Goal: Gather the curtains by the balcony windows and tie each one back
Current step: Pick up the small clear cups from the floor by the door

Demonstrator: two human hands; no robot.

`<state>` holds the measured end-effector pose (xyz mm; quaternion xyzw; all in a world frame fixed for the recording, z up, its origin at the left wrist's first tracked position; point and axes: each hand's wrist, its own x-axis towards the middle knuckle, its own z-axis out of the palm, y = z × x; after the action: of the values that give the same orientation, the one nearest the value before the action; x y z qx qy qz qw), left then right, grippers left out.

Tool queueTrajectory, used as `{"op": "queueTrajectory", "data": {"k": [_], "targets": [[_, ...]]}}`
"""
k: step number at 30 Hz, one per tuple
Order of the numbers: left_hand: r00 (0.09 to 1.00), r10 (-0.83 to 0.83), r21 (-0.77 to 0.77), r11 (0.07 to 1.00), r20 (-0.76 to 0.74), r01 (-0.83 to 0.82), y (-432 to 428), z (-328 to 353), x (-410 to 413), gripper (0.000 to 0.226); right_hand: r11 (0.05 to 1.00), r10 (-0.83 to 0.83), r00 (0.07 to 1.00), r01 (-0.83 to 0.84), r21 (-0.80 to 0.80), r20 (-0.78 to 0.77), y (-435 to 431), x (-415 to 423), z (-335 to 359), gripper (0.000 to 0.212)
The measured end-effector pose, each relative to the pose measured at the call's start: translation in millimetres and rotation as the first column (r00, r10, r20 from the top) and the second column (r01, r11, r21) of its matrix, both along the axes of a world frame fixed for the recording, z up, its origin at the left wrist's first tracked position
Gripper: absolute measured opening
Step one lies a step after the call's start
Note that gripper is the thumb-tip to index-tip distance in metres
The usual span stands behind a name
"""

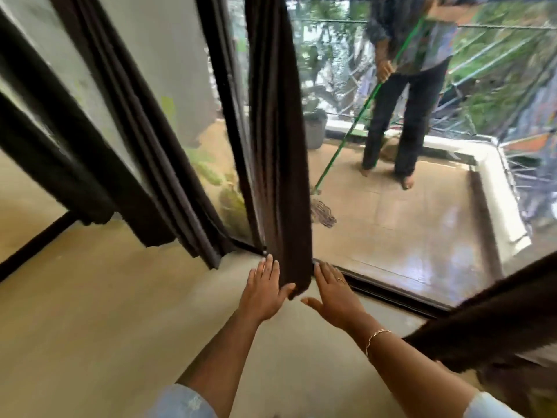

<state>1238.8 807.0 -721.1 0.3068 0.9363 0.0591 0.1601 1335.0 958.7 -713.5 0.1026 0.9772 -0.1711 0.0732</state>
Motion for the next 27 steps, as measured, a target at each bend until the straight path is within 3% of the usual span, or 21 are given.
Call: {"op": "queueTrajectory", "data": {"k": [8,17,27], "targets": [[0.981,0.193,0.021,0.981,-0.003,-0.193,-126.5,6.3,-69.1,0.071,0.971,0.236,0.972,-0.236,0.042,-0.003,-103.1,-109.8,-2.8,0.085],[0.916,0.402,0.014,0.916,-0.005,-0.402,-223.5,-2.2,-152.1,0.072,0.871,0.485,0.874,-0.485,0.084,0.015,-193.7,-244.8,-2.4,0.084],[0.847,0.532,-0.021,0.847,0.015,-0.531,-305.4,4.6,-299.0,0.072,0.787,0.61,0.792,-0.61,0.097,0.03,-280.2,-413.8,5.4,0.082]]}}
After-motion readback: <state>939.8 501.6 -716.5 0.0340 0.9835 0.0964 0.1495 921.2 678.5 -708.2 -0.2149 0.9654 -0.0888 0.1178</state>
